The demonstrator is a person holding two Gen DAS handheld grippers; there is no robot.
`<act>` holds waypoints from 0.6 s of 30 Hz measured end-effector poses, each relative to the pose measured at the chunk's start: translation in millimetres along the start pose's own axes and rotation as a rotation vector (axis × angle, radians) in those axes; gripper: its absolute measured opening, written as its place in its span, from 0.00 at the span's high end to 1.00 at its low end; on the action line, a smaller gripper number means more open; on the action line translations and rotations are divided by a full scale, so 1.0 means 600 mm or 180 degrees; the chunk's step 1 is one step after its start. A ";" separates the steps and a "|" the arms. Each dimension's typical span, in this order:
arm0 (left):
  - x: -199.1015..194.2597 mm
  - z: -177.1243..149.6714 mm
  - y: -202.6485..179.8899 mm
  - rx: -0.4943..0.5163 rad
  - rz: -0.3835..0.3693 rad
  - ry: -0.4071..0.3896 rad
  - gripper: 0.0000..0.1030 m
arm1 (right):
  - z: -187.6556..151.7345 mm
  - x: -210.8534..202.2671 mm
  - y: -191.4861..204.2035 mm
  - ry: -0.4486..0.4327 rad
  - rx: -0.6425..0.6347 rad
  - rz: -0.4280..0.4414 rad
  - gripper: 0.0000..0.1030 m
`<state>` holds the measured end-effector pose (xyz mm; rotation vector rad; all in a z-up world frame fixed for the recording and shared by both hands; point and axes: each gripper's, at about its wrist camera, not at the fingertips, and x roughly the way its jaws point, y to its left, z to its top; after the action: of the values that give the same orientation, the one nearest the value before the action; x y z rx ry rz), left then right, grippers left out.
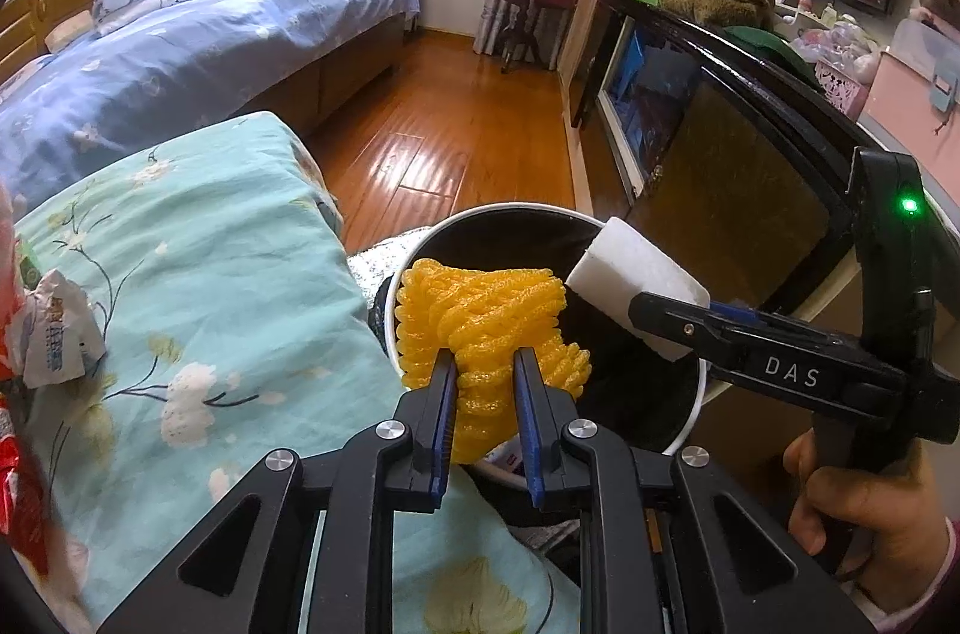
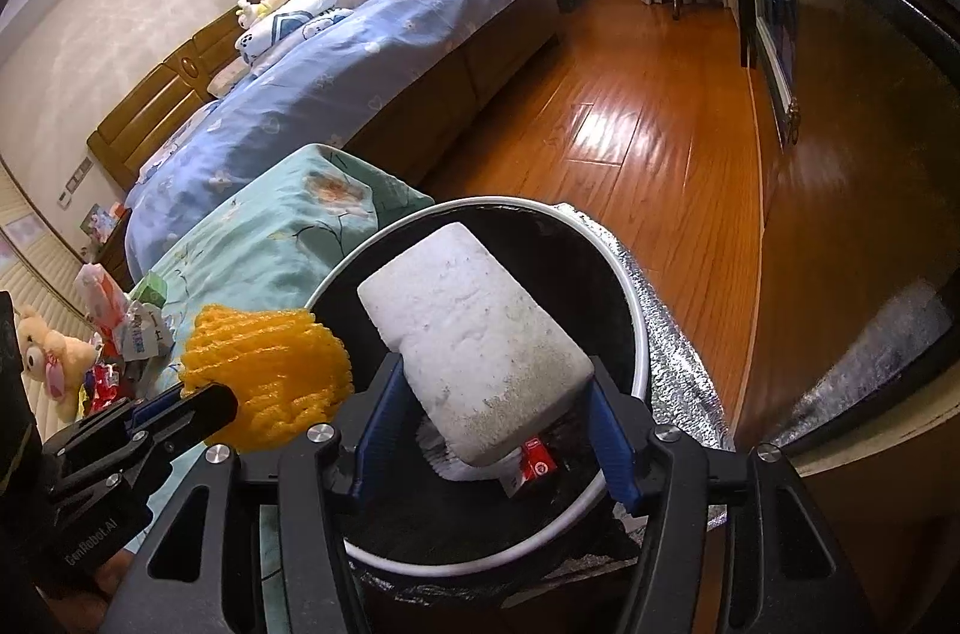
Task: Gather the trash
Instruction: 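Move both held items over the bin and release them inside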
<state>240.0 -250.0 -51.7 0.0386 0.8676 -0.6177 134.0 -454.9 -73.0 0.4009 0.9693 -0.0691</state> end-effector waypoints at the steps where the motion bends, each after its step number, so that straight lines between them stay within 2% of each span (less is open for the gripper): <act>1: 0.002 0.002 -0.001 0.0000 0.0002 0.0001 0.83 | 0.001 0.000 0.000 -0.0002 -0.0008 0.0003 0.42; 5: 0.006 0.004 0.000 -0.0027 0.0008 0.0029 0.75 | 0.006 0.003 0.000 0.0005 -0.0019 -0.0013 0.39; 6: 0.007 0.005 0.000 -0.0039 0.0008 0.0033 0.68 | 0.008 0.004 -0.001 0.0016 -0.0005 -0.0020 0.33; 8: 0.004 0.005 0.000 -0.0055 0.0024 0.0015 0.62 | 0.009 0.003 -0.003 0.0016 0.0027 -0.0024 0.22; 10: 0.003 0.005 0.000 -0.0054 0.0036 0.0007 0.51 | 0.010 0.000 -0.004 -0.0001 0.0036 -0.0036 0.21; 18: -0.015 -0.014 0.006 -0.0074 0.0047 -0.0020 0.48 | 0.001 -0.021 0.005 -0.0094 0.0075 0.0028 0.20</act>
<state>231.7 -240.3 -51.2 0.0220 0.8678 -0.5936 127.8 -453.9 -61.5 0.4247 0.9382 -0.0784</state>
